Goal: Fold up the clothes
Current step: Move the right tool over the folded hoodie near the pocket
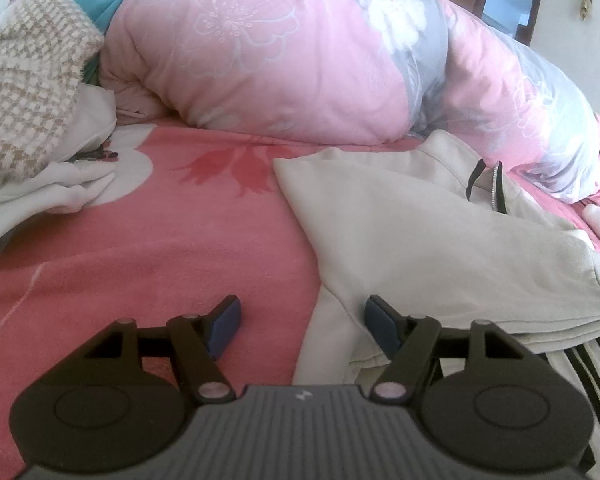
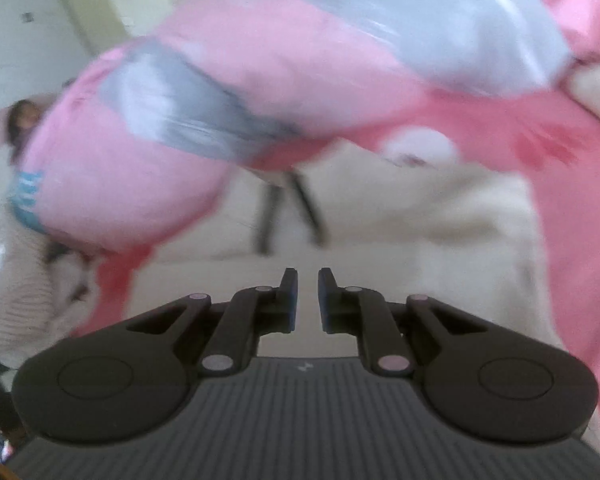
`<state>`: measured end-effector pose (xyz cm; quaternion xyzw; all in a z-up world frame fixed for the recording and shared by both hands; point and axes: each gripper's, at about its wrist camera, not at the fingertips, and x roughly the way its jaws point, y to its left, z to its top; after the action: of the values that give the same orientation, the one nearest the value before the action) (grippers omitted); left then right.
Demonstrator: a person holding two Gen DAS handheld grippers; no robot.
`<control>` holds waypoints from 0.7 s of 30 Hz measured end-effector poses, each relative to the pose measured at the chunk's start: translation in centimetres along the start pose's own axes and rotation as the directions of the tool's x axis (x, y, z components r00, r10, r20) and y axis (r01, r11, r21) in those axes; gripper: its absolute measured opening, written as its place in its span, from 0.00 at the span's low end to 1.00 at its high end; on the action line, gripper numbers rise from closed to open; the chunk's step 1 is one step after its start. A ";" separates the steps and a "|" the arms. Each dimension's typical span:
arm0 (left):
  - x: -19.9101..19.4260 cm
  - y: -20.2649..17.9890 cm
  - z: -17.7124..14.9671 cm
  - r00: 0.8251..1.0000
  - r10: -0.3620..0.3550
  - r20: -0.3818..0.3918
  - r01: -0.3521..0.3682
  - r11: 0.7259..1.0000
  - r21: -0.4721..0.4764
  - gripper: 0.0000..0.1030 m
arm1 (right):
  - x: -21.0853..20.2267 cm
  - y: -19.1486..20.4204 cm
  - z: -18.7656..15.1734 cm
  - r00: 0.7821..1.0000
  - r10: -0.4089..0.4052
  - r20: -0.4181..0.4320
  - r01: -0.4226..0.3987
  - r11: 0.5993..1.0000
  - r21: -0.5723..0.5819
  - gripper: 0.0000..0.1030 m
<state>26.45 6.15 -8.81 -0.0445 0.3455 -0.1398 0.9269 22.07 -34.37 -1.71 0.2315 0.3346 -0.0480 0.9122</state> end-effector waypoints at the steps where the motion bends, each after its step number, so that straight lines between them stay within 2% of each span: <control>1: 0.0 0.0 0.0 1.000 -0.001 0.001 0.001 1.000 -0.001 0.68 | 0.4 -1.4 -0.7 0.999 -0.034 -0.007 0.034 0.999 0.008 0.10; 4: -0.1 0.2 0.1 1.000 -0.009 0.004 0.009 1.000 -0.007 0.69 | 1.9 -5.4 -2.7 0.990 -0.138 -0.028 0.138 0.990 -0.009 0.08; 7: -0.4 0.3 0.3 1.000 -0.013 0.012 0.013 1.000 -0.006 0.70 | 2.6 -7.1 -4.5 0.995 -0.092 0.040 0.095 0.993 -0.075 0.08; 12: -2.5 -0.8 1.3 0.994 0.030 0.103 -0.038 0.996 0.076 0.70 | 1.7 -7.8 -5.9 0.992 -0.051 0.113 0.062 0.993 -0.099 0.08; 15: -4.3 -2.0 1.8 0.989 0.003 0.150 -0.019 0.994 0.107 0.70 | 1.2 -8.6 -6.1 0.991 -0.010 0.130 0.019 0.997 -0.072 0.08; 18: -4.8 -4.0 2.3 0.987 -0.027 0.160 0.000 0.987 0.163 0.70 | 1.2 -9.2 -6.1 0.991 0.021 0.135 -0.014 0.999 -0.048 0.08; 21: -3.9 -6.4 2.7 0.990 -0.038 0.133 0.008 0.975 0.221 0.66 | 1.2 -9.6 -6.0 0.990 0.043 0.136 -0.039 0.999 -0.032 0.09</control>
<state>23.94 1.11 -3.19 0.0450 0.2634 -0.1844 0.9458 17.11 -40.08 -10.22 0.2210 0.2671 -0.0399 0.9371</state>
